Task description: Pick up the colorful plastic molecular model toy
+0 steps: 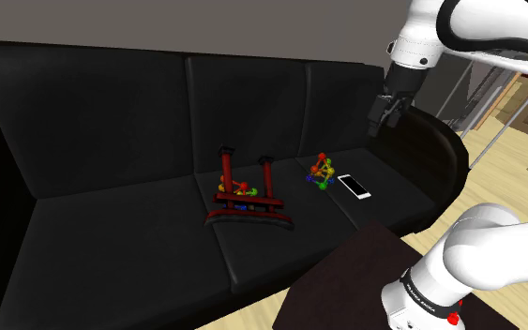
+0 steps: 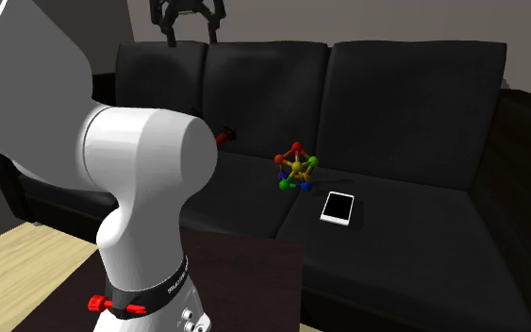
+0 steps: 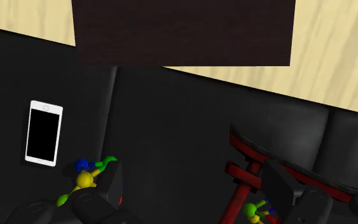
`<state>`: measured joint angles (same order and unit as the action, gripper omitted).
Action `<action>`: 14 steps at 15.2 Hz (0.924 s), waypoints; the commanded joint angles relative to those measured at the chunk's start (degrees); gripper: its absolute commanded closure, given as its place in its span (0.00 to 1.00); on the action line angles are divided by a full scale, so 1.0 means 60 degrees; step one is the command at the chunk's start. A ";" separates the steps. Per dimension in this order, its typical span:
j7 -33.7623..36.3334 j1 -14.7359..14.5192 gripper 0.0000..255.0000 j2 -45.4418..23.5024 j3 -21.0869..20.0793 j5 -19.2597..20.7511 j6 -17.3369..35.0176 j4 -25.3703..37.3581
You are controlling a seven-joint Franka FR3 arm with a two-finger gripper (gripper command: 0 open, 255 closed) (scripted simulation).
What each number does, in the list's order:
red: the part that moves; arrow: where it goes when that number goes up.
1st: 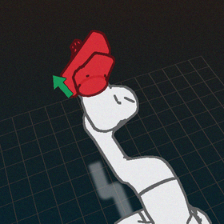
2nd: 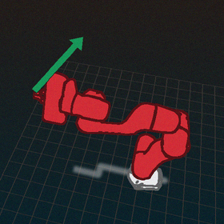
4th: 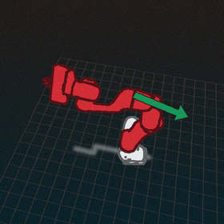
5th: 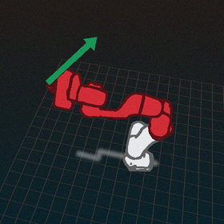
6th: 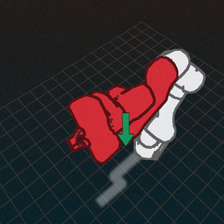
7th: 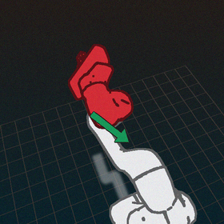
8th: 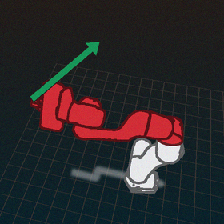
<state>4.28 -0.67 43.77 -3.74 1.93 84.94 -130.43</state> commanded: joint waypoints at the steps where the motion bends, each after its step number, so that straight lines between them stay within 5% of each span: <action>1: 0.0000 0.0000 0.00 0.0000 0.0000 0.0000 0.0000 0.0000; 14: -0.1304 0.0581 0.00 -0.1063 0.1532 0.0992 0.4842 -0.2798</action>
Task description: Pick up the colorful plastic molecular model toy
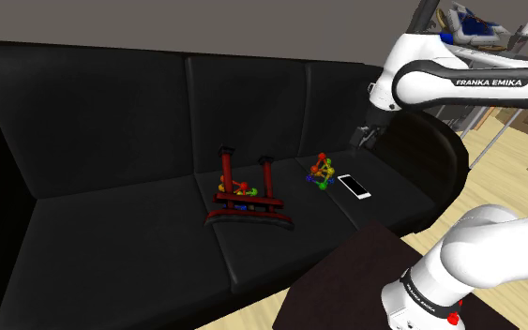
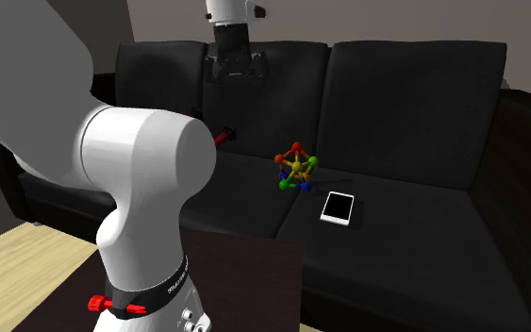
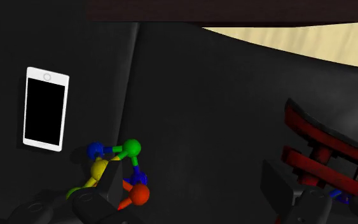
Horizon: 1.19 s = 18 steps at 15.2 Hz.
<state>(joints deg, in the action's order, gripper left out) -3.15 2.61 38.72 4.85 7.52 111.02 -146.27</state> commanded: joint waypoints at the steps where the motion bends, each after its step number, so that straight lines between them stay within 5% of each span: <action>1: -0.0162 0.0082 0.00 -0.0432 0.0228 0.0124 0.0898 -0.0272; 11: -0.1360 0.0321 0.00 -0.3476 0.1552 0.0251 0.4930 -0.0497; 18: -0.3158 0.0088 0.00 -0.6283 0.2384 -0.1280 0.7321 0.0332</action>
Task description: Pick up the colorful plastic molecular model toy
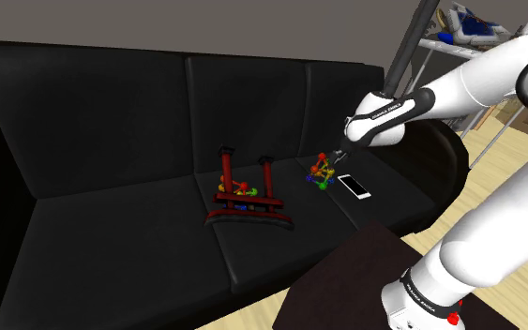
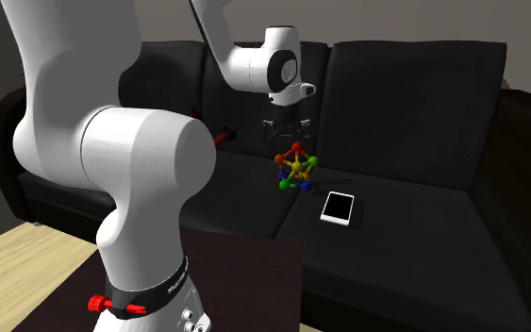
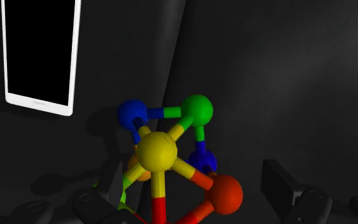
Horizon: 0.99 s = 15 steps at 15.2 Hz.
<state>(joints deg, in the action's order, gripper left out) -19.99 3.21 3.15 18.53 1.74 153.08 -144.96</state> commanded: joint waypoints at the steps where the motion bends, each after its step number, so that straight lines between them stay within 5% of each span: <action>1: -0.0757 -0.0007 0.00 -0.0777 0.0133 -0.0751 0.0582 0.0299; 3: -0.1599 0.0115 0.00 -0.1578 0.0049 -0.1679 0.1023 0.0702; 12: -0.2416 0.0470 0.00 -0.2558 -0.0485 -0.2749 0.1935 0.0712; 13: -0.2400 0.0461 1.00 -0.2540 -0.0474 -0.2728 0.1917 0.0713; 15: -0.2397 0.0460 1.00 -0.2530 -0.0470 -0.2723 0.1915 0.0705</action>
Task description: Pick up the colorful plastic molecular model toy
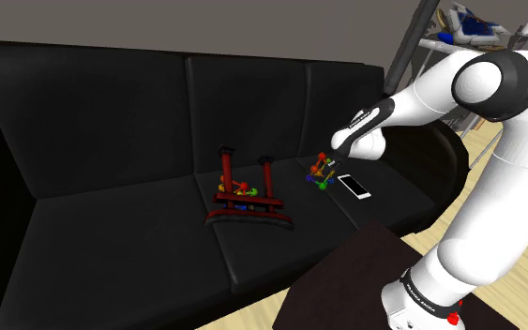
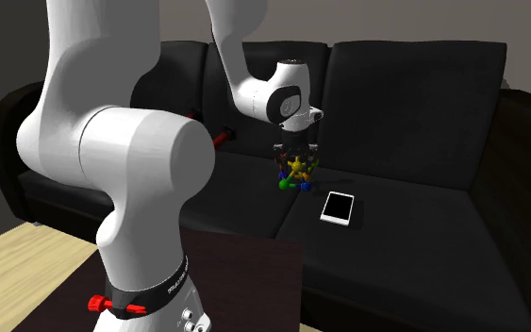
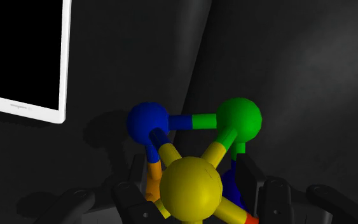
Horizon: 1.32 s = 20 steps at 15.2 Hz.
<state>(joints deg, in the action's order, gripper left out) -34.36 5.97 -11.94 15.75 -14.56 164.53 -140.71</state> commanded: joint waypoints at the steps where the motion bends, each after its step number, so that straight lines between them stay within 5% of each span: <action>1: -0.0007 0.0002 1.00 -0.0021 -0.0009 -0.0011 0.0010 -0.0001; 7: -0.0021 0.0010 1.00 -0.0043 -0.0022 -0.0031 0.0026 0.0005; 20: 0.1279 -0.0400 1.00 0.1593 0.0655 0.1685 -0.1579 0.0084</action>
<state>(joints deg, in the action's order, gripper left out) -27.28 3.64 -3.21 19.52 -5.24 155.89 -140.30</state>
